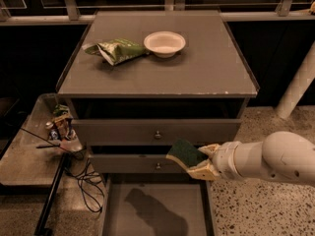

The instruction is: Place sponge into bottom drawer

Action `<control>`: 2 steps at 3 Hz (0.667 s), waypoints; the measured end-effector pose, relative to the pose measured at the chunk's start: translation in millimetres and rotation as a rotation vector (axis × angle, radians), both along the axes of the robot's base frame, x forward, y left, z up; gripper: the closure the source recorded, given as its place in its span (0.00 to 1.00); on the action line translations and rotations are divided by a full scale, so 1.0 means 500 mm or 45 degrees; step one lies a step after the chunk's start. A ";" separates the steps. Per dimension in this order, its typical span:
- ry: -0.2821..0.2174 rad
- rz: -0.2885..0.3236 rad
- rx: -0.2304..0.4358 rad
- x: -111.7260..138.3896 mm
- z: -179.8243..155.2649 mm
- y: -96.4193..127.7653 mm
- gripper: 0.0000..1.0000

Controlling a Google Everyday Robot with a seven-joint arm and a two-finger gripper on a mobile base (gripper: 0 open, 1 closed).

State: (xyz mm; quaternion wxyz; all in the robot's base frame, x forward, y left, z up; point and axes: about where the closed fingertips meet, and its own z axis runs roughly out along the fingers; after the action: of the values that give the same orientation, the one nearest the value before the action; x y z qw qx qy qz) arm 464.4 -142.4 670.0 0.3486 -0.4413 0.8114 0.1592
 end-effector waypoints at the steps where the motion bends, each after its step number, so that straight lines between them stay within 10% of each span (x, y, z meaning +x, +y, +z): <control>1: 0.080 0.028 0.026 -0.018 -0.061 0.034 1.00; 2: 0.164 0.052 0.087 -0.045 -0.146 0.070 1.00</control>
Offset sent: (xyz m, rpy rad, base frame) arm -0.0434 0.0598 -0.1504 0.1670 0.2436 0.0619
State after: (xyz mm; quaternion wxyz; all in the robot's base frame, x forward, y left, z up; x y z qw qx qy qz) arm 442.0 -107.5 596.8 0.3073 -0.4344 0.8170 0.2221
